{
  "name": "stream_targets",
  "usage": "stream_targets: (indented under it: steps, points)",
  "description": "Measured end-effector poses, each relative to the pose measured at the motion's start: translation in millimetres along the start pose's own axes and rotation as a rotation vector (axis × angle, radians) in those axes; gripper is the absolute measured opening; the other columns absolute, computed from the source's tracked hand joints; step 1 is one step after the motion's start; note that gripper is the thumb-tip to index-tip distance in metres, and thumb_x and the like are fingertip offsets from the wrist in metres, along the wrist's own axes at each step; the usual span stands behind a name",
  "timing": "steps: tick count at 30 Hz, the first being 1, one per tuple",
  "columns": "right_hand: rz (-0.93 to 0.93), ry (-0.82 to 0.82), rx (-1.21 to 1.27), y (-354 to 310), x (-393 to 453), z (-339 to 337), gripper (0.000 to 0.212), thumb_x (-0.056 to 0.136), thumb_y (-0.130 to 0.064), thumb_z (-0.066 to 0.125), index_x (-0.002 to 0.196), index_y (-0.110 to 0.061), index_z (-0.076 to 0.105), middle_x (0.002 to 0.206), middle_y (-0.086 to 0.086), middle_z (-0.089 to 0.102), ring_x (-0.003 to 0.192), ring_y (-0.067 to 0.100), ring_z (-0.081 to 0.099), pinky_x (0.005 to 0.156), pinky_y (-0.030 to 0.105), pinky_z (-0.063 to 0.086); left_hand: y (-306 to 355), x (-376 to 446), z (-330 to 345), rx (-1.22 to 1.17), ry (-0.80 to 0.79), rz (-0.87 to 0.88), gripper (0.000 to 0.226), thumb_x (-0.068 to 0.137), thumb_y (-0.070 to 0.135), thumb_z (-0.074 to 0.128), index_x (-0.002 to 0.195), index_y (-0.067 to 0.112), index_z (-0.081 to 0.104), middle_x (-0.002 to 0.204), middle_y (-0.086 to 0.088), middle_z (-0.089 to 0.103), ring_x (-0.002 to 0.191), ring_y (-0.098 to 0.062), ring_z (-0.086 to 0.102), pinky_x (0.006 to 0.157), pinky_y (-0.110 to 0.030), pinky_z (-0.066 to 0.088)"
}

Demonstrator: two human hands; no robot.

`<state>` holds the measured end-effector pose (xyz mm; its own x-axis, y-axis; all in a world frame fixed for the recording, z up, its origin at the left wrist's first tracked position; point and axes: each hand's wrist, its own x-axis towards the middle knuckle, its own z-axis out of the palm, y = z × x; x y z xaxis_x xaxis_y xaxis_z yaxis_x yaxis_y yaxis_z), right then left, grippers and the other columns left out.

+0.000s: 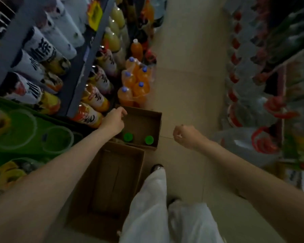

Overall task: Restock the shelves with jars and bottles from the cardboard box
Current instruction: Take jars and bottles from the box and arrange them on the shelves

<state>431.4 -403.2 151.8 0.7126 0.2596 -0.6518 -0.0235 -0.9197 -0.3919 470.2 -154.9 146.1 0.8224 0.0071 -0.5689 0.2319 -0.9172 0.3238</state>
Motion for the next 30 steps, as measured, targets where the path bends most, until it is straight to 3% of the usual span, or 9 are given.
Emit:
stream_targets:
  steps: [6,9,13,18,22,27,30]
  points:
    - [-0.139,-0.17,0.006,18.6,159.0,58.5,0.03,0.089,-0.023,0.061,0.111,-0.003,0.059,0.112,0.013,0.061,0.104,0.027,0.058,0.085,0.035,0.046,-41.9,96.4,62.9,-0.047,-0.035,-0.14,0.03,0.092,-0.001,0.044,0.116,0.016,0.049,0.123,-0.006,0.049,0.108,-0.022,0.051,0.086,-0.034,0.048]
    - [-0.269,-0.241,-0.17,28.3,223.1,97.7,0.03,0.088,-0.024,0.062,0.113,-0.008,0.057,0.115,0.01,0.056,0.107,0.027,0.052,0.089,0.036,0.045,-62.8,127.8,92.6,-0.02,-0.083,-0.147,0.032,0.092,0.0,0.043,0.118,0.019,0.047,0.123,-0.004,0.047,0.106,-0.021,0.05,0.081,-0.033,0.047]
    - [-0.476,-0.282,-0.507,48.3,289.8,146.3,0.037,0.092,-0.027,0.056,0.125,-0.012,0.05,0.123,0.008,0.053,0.112,0.024,0.052,0.092,0.034,0.043,-90.3,161.9,135.2,0.027,-0.103,-0.157,0.036,0.092,0.002,0.042,0.123,0.021,0.046,0.124,-0.003,0.046,0.109,-0.021,0.049,0.087,-0.036,0.047]
    - [-0.572,-0.523,-1.005,67.7,364.3,220.4,0.075,0.088,-0.027,0.06,0.149,-0.024,0.016,0.153,0.015,0.015,0.132,0.037,0.034,0.107,0.045,0.033,-116.9,205.1,195.9,0.009,-0.124,-0.18,0.046,0.091,0.005,0.047,0.131,0.026,0.04,0.131,-0.003,0.042,0.116,-0.02,0.047,0.091,-0.035,0.047]
    - [-0.67,-0.573,-1.188,69.5,390.4,279.4,0.07,0.093,-0.026,0.052,0.149,-0.028,0.01,0.156,0.016,0.006,0.134,0.04,0.032,0.108,0.05,0.028,-133.8,216.6,224.9,-0.096,-0.153,-0.199,0.049,0.091,0.007,0.052,0.133,0.028,0.04,0.135,-0.001,0.043,0.122,-0.018,0.046,0.095,-0.034,0.047]
    - [-0.596,-0.537,-1.153,70.9,400.2,299.2,0.077,0.091,-0.023,0.056,0.149,-0.031,0.006,0.154,0.021,0.005,0.127,0.041,0.039,0.102,0.047,0.037,-153.3,208.4,218.3,-0.238,-0.085,-0.247,0.04,0.091,0.01,0.054,0.128,0.024,0.047,0.126,0.001,0.052,0.114,-0.015,0.051,0.085,-0.026,0.044]
    - [-0.46,-0.49,-0.925,54.0,403.0,273.1,0.086,0.086,-0.033,0.063,0.149,-0.029,0.006,0.154,0.019,0.007,0.124,0.038,0.045,0.093,0.038,0.046,-160.6,205.9,207.0,-0.271,-0.048,-0.241,0.038,0.089,0.01,0.057,0.125,0.021,0.049,0.122,0.0,0.056,0.109,-0.014,0.054,0.086,-0.026,0.045]
